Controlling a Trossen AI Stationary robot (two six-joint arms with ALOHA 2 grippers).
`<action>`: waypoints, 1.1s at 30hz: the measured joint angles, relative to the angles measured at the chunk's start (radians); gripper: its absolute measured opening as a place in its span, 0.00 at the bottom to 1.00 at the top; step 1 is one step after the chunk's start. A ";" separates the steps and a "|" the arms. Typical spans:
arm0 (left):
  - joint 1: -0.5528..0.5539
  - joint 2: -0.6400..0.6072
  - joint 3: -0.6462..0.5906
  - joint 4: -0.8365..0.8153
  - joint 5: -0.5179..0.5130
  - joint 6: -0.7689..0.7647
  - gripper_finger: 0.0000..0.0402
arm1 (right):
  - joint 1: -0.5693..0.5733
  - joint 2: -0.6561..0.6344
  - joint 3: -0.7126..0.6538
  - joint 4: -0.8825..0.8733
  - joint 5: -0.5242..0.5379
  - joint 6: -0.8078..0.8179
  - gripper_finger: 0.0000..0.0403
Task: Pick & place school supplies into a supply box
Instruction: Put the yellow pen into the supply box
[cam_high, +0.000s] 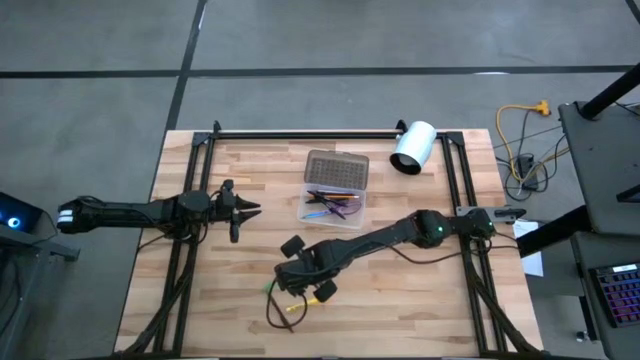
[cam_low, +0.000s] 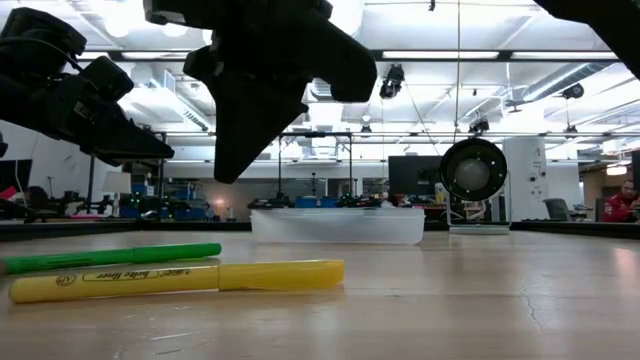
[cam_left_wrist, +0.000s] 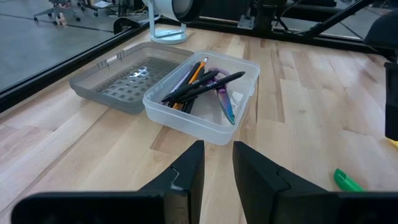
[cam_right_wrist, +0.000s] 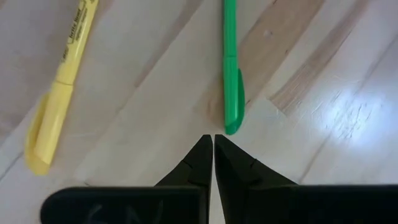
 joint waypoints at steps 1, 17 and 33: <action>0.000 0.000 0.000 0.000 0.000 0.000 0.17 | 0.002 0.000 0.000 0.000 -0.001 0.008 0.02; 0.000 0.000 0.000 0.000 0.000 0.000 0.17 | 0.048 0.000 0.000 0.014 0.000 0.086 0.02; 0.000 0.000 0.000 0.000 0.000 0.000 0.17 | 0.080 0.000 0.000 0.017 0.001 0.122 0.05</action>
